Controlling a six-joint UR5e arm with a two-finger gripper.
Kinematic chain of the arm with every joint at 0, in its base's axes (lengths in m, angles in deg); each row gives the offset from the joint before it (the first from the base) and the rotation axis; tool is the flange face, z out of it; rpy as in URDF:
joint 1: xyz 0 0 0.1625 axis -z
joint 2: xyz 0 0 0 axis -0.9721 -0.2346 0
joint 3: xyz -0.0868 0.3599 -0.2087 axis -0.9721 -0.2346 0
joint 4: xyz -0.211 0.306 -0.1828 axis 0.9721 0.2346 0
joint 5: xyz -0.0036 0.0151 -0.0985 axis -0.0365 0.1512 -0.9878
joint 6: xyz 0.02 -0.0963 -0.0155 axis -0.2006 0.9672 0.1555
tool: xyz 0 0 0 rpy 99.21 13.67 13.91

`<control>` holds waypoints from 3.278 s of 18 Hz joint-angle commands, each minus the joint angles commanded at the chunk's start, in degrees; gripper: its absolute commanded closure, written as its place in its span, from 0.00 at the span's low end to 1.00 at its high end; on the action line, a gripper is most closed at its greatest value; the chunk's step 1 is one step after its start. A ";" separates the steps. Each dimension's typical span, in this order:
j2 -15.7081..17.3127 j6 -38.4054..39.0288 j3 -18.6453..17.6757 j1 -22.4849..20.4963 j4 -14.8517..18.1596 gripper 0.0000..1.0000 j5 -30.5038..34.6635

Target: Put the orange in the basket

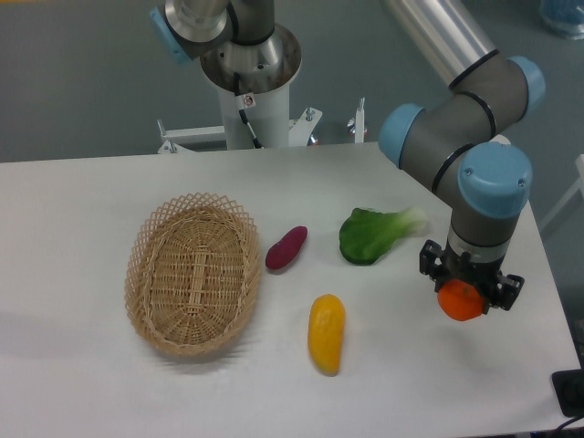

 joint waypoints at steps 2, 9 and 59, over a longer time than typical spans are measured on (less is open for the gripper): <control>0.00 0.62 -0.26 0.09 -0.09 0.21 0.00; 0.70 1.84 -2.45 1.14 -0.61 0.21 -0.26; 9.40 24.53 -22.51 33.75 -7.81 0.01 2.55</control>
